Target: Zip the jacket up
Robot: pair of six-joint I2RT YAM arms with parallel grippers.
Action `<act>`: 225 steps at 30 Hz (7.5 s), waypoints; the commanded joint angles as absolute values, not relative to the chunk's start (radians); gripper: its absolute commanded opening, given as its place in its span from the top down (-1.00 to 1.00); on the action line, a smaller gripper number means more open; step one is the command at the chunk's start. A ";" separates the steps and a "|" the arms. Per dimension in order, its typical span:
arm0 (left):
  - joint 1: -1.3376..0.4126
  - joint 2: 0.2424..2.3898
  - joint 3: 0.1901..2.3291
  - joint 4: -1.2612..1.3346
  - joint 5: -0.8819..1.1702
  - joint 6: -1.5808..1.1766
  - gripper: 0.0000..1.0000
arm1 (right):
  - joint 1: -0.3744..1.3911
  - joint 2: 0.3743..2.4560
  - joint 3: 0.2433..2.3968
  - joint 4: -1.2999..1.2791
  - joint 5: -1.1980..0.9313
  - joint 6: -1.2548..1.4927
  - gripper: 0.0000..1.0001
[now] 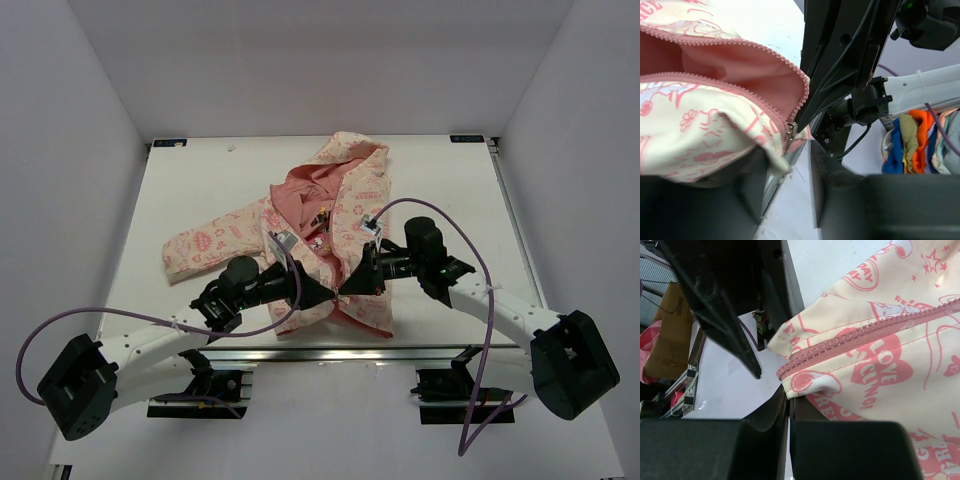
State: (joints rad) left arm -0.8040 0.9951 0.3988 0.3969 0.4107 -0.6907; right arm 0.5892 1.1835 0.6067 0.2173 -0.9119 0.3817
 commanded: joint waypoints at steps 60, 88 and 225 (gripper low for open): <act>-0.795 1.019 0.422 0.109 0.522 -0.594 1.00 | 0.486 1.209 0.819 0.128 -0.740 0.435 1.00; -0.764 1.068 0.446 0.336 0.508 -0.758 -0.96 | 0.517 1.106 0.684 0.006 -0.802 0.327 1.00; -0.706 1.232 0.526 0.357 0.603 -0.830 1.00 | 1.339 1.243 0.897 -0.299 0.589 0.035 0.72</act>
State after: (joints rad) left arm -0.7021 1.2613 0.4946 0.3832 0.5816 -0.8555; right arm 1.3373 1.2495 0.8696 -0.3408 0.5915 0.0433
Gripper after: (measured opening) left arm 0.009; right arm 0.161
